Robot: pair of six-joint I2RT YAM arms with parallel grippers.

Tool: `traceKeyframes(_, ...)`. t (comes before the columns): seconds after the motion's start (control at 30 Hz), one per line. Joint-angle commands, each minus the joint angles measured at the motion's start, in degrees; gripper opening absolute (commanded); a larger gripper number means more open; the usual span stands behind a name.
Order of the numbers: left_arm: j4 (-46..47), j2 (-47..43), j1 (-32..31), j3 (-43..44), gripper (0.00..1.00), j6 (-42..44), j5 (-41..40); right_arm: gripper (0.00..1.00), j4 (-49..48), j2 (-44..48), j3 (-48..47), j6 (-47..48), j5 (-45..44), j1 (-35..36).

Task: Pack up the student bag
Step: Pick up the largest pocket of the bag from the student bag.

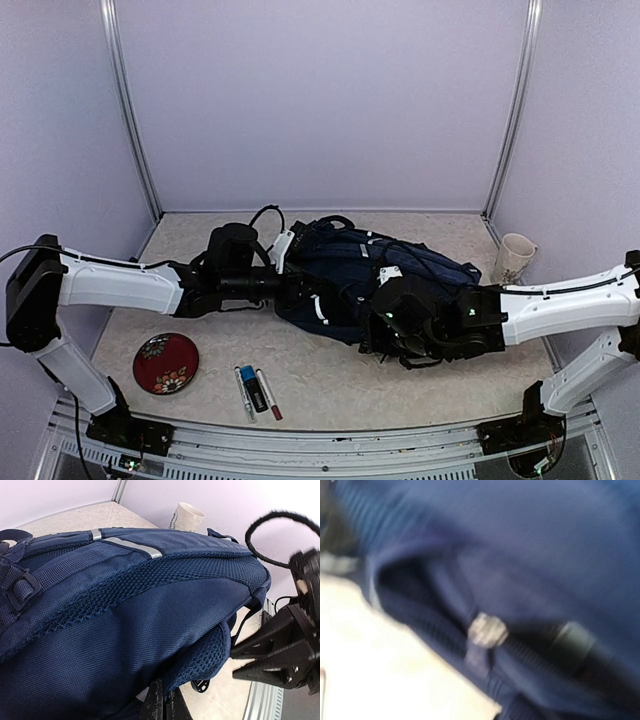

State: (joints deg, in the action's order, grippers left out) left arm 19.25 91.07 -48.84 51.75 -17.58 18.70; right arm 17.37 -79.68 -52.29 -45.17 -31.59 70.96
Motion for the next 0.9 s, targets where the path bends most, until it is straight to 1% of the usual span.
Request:
traceKeyframes(0.0, 6.81, -1.52, -1.33, 1.89, 0.0, 0.5, 1.35, 0.24, -4.77, -0.86, 0.06, -6.15, -5.44, -1.87)
traceKeyframes(0.07, 6.83, -1.74, -1.5, 1.7, 0.0, 0.84, 1.34, 0.23, -7.71, -2.16, 0.22, -4.4, -5.53, -2.27)
traceKeyframes(0.17, 6.79, -1.73, -1.61, 1.69, 0.0, 0.91, 1.49, 0.25, -11.39, -4.77, -0.11, -2.55, -2.89, -2.58)
traceKeyframes(0.23, 6.38, -1.68, -1.61, 1.82, 0.0, 1.01, 1.52, 0.28, -11.15, -5.97, -0.79, -3.32, -2.09, -2.58)
traceKeyframes(0.33, 6.94, -1.61, -1.65, 1.86, 0.0, 1.01, 1.74, 0.29, -11.93, -6.85, -0.63, -3.84, -4.38, -2.67)
traceKeyframes(0.47, 7.31, -1.43, -2.1, 2.12, 0.0, 1.29, 2.78, 0.29, -13.64, -7.76, -0.26, -4.3, -6.78, -4.73)
traceKeyframes(0.6, 7.06, -1.51, -2.61, 2.22, 0.0, 2.36, 3.09, 0.24, -16.32, -8.0, 1.05, -3.95, -8.6, -5.96)
traceKeyframes(0.77, 6.35, -1.36, -2.66, 2.39, 0.0, 2.92, 3.62, 0.18, -12.97, -11.34, -2.24, -2.15, -12.0, -6.05)
traceKeyframes(0.83, 6.06, -1.42, -2.65, 2.48, 0.0, 3.04, 3.74, 0.12, -12.65, -11.81, -2.57, -1.73, -11.92, -6.09)
traceKeyframes(0.87, 5.99, -1.5, -2.6, 2.53, 0.0, 3.05, 3.72, 0.07, -12.59, -11.74, -2.29, -1.88, -12.08, -6.1)
